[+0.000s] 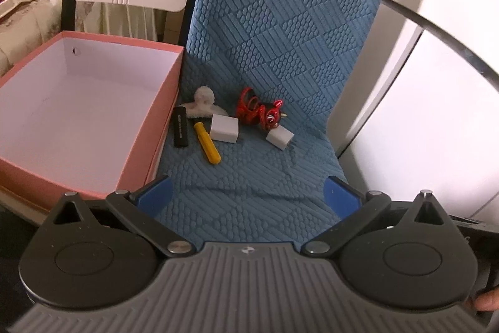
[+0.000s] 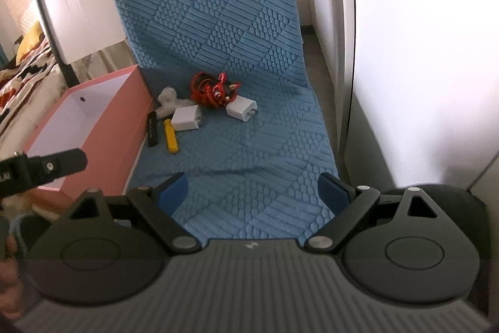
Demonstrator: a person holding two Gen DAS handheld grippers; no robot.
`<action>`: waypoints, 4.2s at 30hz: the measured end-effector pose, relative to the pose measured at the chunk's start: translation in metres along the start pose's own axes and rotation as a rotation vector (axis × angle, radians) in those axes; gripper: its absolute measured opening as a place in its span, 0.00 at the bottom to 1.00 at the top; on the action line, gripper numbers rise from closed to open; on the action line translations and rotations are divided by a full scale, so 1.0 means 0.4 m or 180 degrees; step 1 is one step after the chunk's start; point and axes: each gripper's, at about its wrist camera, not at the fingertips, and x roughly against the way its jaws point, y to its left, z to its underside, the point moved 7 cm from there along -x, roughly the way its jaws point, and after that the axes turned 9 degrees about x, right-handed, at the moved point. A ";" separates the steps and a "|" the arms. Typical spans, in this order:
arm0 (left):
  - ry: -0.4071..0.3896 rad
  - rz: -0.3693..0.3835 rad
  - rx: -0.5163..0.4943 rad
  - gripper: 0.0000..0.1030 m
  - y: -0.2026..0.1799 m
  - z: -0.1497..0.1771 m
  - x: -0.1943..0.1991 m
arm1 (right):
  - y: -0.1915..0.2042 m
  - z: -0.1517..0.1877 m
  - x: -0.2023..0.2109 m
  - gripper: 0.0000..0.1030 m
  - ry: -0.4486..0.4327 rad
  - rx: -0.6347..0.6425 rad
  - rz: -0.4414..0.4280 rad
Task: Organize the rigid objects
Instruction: 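Move the left tool toward the yellow-handled screwdriver while the right tool approaches a white charger, then close the left gripper on the screwdriver handle while the right gripper grasps the white charger, then lift the screwdriver with the left gripper and carry it over the pink box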
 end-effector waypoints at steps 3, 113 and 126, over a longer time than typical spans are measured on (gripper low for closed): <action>0.0027 -0.0065 0.0007 1.00 0.005 -0.007 -0.054 | -0.014 -0.016 -0.047 0.89 -0.0016 -0.0026 -0.0030; 0.0651 -0.0171 0.0477 0.18 0.181 0.161 -0.305 | 0.122 0.099 -0.382 0.44 0.1012 0.0644 -0.0191; 0.0712 -0.0143 0.0431 0.19 0.178 0.164 -0.324 | 0.102 0.126 -0.359 0.56 0.1033 0.0361 -0.0157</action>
